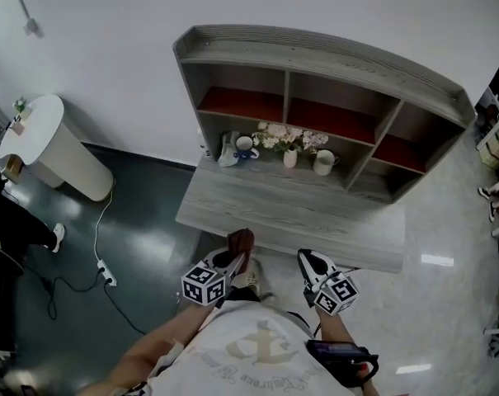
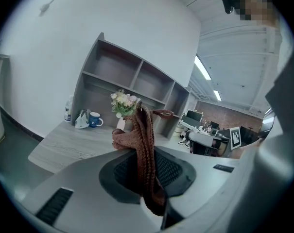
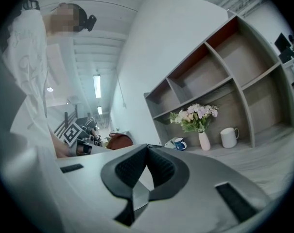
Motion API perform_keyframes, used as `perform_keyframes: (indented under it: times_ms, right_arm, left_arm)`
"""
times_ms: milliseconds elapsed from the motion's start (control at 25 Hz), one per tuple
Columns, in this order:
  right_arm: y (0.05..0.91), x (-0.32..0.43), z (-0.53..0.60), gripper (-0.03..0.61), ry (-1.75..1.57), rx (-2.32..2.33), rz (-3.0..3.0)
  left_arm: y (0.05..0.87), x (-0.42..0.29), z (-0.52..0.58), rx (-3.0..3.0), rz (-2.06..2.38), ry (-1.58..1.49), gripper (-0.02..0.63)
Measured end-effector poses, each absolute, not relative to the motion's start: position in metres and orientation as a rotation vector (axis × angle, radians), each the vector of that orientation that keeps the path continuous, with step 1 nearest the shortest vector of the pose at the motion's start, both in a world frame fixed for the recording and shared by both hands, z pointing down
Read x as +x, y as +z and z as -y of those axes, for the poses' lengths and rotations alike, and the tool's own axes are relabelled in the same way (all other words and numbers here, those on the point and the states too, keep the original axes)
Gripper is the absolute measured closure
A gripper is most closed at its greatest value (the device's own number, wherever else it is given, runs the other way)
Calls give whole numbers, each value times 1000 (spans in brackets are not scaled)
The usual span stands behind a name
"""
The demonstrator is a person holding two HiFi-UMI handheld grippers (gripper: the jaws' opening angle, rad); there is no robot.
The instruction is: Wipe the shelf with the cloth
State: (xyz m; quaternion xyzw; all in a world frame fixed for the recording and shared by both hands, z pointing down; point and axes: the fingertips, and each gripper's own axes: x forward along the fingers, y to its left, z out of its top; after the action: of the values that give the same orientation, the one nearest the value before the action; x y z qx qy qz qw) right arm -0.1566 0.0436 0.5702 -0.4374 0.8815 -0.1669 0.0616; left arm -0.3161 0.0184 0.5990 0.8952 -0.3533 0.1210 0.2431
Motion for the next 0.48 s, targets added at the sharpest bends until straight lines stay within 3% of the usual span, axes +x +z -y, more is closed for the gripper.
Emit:
perform_keyframes:
  times_ms: [480]
  right_arm:
    - [573,-156,-7,572,-517,-1357,-2695]
  left_arm:
    - [598,-325,10,2382,1016,269,546]
